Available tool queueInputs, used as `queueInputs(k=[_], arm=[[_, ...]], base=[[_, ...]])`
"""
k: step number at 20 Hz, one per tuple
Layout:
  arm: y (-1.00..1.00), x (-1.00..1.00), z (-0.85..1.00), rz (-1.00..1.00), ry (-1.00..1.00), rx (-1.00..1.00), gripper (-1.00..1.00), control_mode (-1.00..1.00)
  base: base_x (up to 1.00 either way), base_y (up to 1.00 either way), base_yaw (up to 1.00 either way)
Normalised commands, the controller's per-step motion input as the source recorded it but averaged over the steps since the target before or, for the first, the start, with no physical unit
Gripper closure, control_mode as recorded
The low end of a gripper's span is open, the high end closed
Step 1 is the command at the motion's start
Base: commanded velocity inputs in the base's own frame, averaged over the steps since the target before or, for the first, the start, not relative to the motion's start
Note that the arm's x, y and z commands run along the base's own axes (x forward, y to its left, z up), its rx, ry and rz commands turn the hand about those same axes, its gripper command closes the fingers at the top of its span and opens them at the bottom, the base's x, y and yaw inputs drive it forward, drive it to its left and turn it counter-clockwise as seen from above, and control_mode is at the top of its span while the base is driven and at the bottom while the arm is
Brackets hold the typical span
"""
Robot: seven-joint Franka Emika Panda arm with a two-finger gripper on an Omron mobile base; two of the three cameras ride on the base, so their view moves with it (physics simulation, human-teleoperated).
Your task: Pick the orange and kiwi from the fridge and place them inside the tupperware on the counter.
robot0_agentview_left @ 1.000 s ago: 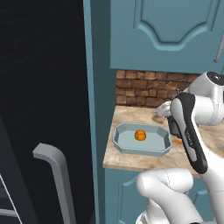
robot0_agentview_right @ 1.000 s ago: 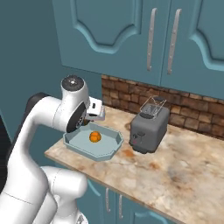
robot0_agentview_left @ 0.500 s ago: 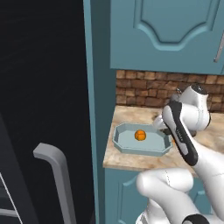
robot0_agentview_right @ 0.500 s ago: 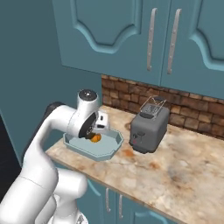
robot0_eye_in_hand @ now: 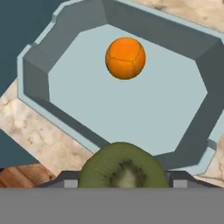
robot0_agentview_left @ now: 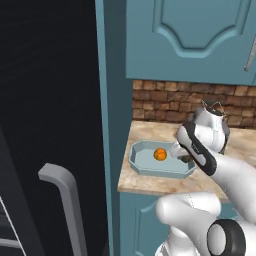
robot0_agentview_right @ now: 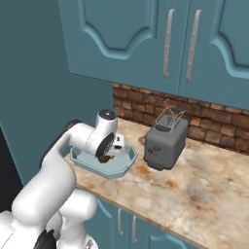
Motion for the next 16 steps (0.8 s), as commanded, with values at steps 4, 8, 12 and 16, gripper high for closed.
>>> queueInputs(k=[4,8,12,16], arm=[[-0.03,0.35,-0.48,0.07,0.08,0.0,1.0,-1.0],[-0.03,0.37,-0.37,0.06,0.04,0.0,1.0,-1.0],[-0.01,0.42,-0.31,0.04,0.01,0.0,1.0,-1.0],[0.0,0.52,-0.24,0.02,0.0,0.0,1.0,-1.0]], base=[[0.0,0.0,0.0],[0.0,0.0,0.0],[0.0,0.0,0.0],[0.0,0.0,0.0]])
